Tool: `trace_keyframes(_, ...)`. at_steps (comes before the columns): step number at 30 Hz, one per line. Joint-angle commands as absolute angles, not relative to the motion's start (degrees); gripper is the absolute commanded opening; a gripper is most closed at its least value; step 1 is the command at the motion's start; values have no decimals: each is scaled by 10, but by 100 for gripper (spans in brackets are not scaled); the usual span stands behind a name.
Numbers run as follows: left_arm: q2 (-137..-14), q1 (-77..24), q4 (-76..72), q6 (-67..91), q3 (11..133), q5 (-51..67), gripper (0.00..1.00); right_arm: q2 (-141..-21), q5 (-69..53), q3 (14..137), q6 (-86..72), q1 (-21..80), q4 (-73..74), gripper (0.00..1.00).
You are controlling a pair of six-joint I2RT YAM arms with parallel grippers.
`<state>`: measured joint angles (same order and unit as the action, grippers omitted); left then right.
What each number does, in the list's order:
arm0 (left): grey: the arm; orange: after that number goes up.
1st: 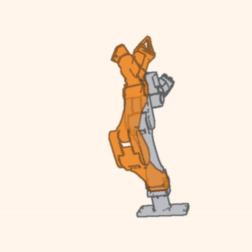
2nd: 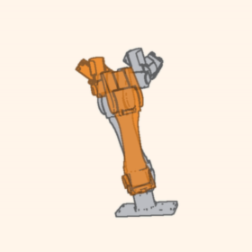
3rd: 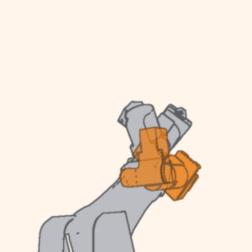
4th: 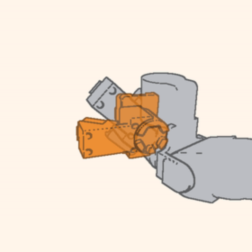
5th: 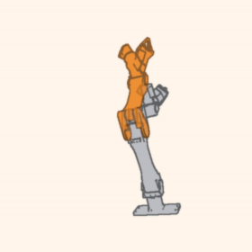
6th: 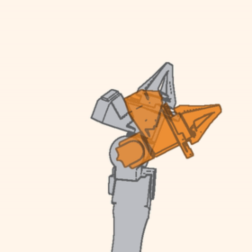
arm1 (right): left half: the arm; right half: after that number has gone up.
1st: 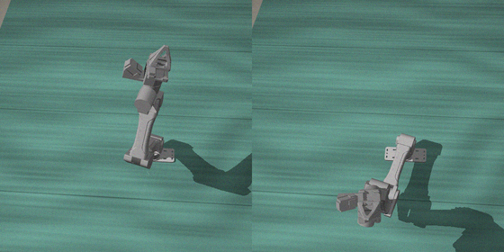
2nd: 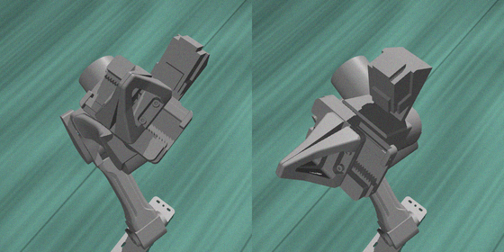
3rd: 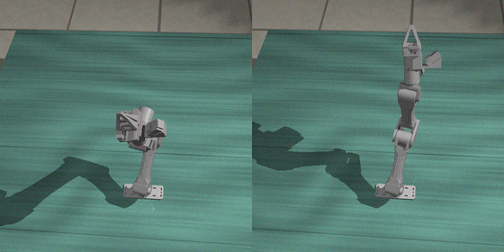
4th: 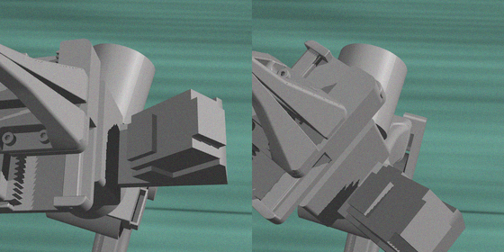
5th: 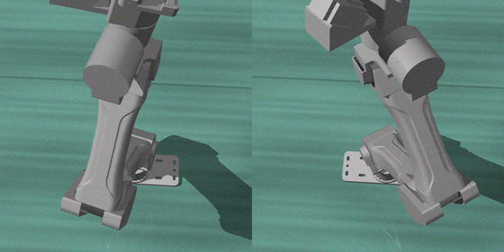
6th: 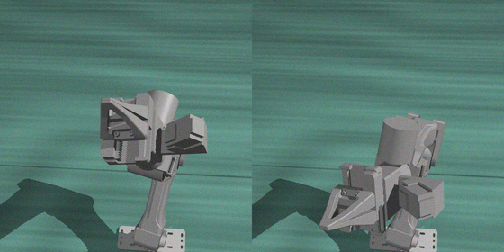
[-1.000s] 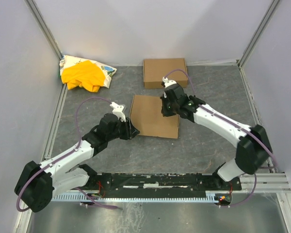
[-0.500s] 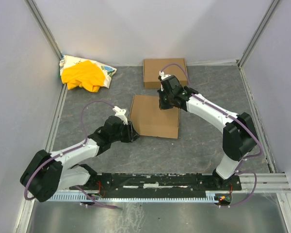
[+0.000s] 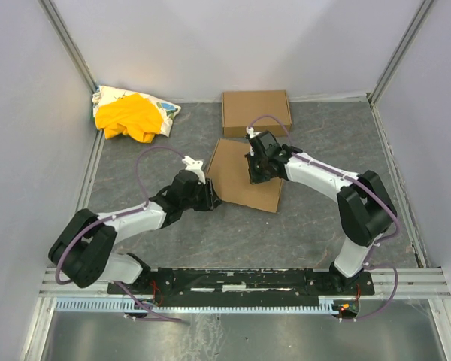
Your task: Fold the paper box
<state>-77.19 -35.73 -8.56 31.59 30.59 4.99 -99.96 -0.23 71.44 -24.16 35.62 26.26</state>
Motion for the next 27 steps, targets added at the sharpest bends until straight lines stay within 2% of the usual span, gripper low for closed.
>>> trace_keyframes(1, -812, -359, -102, 291, 363, 31, 46, -1010, -32, 707, -241, 358, 231, 1)
trace_keyframes(7, -813, -359, -35, 282, 387, 35, 48, -958, -16, 711, -233, 357, 243, 1)
trace_keyframes(16, -782, -359, -62, 289, 374, 26, 46, -946, 67, 829, -204, 334, 352, 1)
trace_keyframes(23, -763, -361, -76, 293, 376, 31, 45, -984, 97, 881, -217, 220, 392, 3)
trace_keyframes(27, -790, -361, -60, 282, 396, 32, 46, -1043, 92, 932, -203, 193, 396, 3)
